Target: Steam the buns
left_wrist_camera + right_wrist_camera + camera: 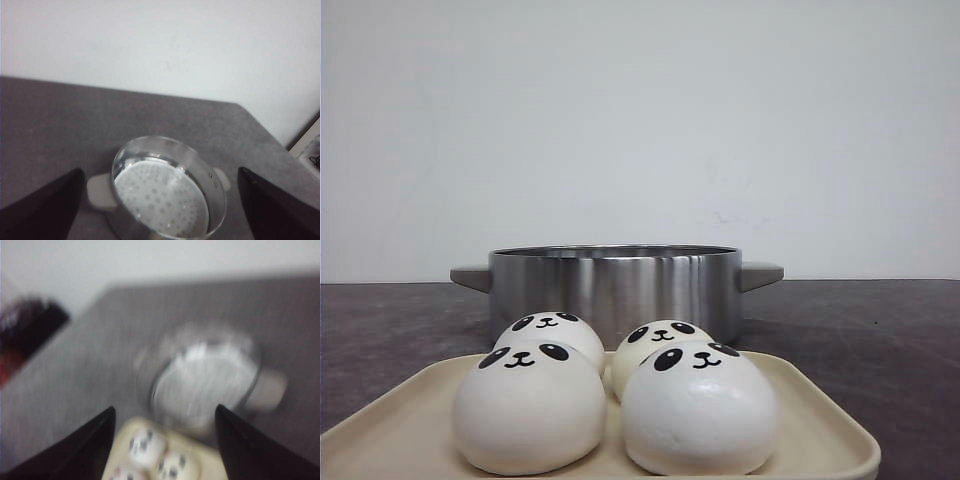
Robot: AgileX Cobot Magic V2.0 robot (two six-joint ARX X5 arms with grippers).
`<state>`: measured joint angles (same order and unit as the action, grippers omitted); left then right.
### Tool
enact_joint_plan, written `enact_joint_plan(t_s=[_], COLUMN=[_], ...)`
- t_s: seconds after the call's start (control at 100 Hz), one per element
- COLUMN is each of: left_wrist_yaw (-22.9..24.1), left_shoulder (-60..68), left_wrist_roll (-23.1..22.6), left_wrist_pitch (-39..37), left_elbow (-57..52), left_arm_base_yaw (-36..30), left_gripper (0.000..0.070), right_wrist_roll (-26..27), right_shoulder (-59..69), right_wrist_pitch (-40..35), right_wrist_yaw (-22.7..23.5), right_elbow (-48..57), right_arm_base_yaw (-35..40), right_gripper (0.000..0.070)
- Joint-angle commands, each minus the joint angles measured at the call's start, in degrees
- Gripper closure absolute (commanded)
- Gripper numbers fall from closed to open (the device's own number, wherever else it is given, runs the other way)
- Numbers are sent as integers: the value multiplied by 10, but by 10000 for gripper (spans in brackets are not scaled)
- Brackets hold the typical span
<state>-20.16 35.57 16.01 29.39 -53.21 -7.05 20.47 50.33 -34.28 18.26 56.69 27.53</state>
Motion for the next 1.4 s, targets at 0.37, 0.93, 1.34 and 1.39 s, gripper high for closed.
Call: enact_joint_plan(t_s=[0.37, 0.93, 1.34, 1.39], left_wrist_yaw=[-5, -7, -7, -7], left_shoulder=[7, 7, 7, 7], left_wrist_roll=[-3, -4, -4, -4], left_wrist_pitch=[33, 45, 45, 45], left_elbow=[-8, -8, -8, -8], left_arm_base_yaw=[-37, -82, -84, -84], left_gripper=[104, 104, 104, 104], right_wrist_roll=[77, 73, 66, 67], right_shoulder=[316, 465, 506, 492], right_wrist_pitch=[-12, 51, 28, 27], right_wrist_yaw=[-54, -112, -97, -97], right_elbow=[21, 41, 42, 45], right_arm_base_yaw=[159, 166, 168, 168], right_gripper=[335, 335, 693, 693])
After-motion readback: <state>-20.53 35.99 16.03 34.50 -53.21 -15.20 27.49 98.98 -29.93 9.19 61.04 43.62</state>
